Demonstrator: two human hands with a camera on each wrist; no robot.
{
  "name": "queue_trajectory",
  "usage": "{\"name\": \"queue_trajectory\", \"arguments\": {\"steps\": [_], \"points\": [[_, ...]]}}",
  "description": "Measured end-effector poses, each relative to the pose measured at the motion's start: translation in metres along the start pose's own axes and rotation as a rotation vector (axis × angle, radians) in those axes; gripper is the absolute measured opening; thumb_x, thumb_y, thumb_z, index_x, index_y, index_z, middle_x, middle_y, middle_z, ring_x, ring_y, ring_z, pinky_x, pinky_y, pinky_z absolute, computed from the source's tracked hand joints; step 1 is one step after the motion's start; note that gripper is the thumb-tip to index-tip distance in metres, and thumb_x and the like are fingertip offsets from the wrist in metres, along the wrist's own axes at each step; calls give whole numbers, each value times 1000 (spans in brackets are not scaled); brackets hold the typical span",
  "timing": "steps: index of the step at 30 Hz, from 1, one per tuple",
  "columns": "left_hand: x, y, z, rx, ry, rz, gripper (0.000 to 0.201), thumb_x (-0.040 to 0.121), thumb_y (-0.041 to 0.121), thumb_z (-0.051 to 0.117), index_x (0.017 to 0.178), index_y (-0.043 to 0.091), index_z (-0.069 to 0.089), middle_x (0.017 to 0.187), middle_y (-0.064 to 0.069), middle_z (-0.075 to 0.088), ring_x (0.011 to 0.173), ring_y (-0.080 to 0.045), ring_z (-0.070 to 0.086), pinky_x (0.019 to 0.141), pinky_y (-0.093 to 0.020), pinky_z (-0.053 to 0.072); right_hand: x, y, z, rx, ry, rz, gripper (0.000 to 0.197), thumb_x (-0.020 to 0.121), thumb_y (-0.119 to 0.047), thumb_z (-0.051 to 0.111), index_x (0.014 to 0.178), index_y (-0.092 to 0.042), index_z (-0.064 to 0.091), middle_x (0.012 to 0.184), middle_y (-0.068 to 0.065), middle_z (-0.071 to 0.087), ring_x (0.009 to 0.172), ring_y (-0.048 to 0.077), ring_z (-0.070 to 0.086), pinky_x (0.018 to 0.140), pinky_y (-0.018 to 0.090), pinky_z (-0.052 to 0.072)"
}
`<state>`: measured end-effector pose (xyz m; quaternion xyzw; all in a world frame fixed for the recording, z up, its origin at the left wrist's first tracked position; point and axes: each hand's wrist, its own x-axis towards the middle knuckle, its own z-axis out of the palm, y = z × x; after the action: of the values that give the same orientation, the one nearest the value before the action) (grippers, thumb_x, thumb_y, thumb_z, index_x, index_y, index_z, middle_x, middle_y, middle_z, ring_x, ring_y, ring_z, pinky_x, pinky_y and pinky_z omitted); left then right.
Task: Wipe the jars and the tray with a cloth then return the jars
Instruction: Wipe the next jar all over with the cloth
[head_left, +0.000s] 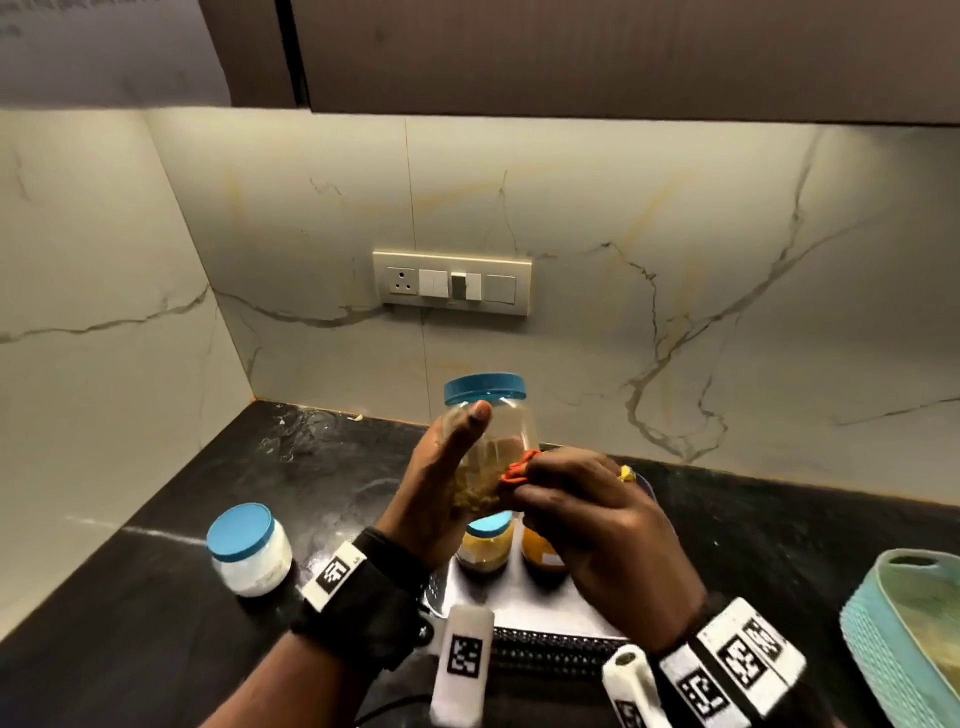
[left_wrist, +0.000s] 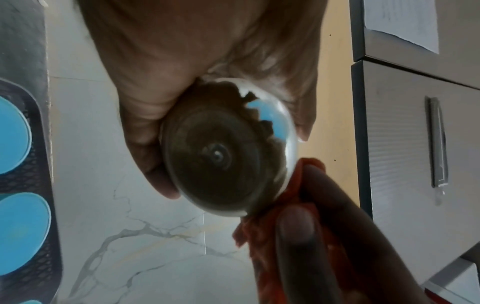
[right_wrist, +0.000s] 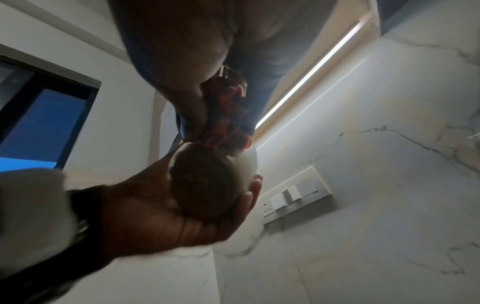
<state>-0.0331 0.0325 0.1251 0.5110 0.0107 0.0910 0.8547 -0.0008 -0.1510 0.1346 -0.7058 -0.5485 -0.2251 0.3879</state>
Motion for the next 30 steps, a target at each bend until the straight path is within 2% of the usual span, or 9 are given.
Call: {"name": "queue_trajectory", "arguments": {"steps": [3,5,9,11,13,17,21,25,30], "points": [[-9,1,15,53,39,50,38,80,51,79,98,18,70,95,-16,60,95,-31,50,85,-50,42,15,15,-6,117,127,142,23,89,-5,68,105,-19,76,117,-6,68,112,7,63,96,25,50],[-14,6,23,101,39,39,23,92,42,69,95,20,72,97,-16,59,98,-33,50,85,-50,43,22,19,-10,104,169,209,29,86,0,74,105,-22,75,115,-8,68,109,7,65,96,24,49],[-8,-3,18,61,44,30,16,94,34,65,92,18,70,88,-10,61,78,-22,61,66,-32,53,14,3,-6,-127,69,27,26,85,-4,68,107,-15,77,119,1,67,114,19,63,98,32,50],[-5,-8,9,51,44,63,21,92,36,69,89,17,63,79,-6,53,69,-17,51,56,-26,40,-1,-8,4,-227,-25,-98,22,90,-7,64,106,-14,77,120,3,67,117,23,61,95,33,52],[-6,-11,6,32,19,63,29,91,38,69,99,11,61,85,-13,48,75,-21,47,58,-30,31,-6,-9,3,-269,-133,-159,22,93,-12,61,109,-18,75,123,1,65,121,22,59,91,34,54],[-10,-18,3,25,-52,3,43,89,41,68,118,9,67,112,-25,62,103,-36,61,82,-44,53,14,20,-6,-68,-15,2,27,86,-2,74,109,-17,77,119,1,67,115,17,63,95,34,52],[-8,-16,-4,-43,-70,-98,77,74,52,84,135,12,62,131,-23,65,113,-33,67,88,-47,57,16,24,-5,130,128,231,28,85,-5,75,110,-18,77,113,-3,67,109,8,63,91,26,52],[-6,-12,-12,-155,-85,-102,64,73,60,80,121,18,73,124,-20,69,108,-31,70,88,-43,59,-7,13,6,158,109,235,38,83,-7,73,119,-19,72,119,-3,62,113,6,60,89,16,49],[-4,-11,-14,-73,20,-99,67,90,52,62,142,11,54,135,-25,63,120,-39,65,93,-50,58,-5,27,-3,10,10,153,40,87,-1,68,123,-17,70,126,0,60,121,10,56,100,24,47]]}}
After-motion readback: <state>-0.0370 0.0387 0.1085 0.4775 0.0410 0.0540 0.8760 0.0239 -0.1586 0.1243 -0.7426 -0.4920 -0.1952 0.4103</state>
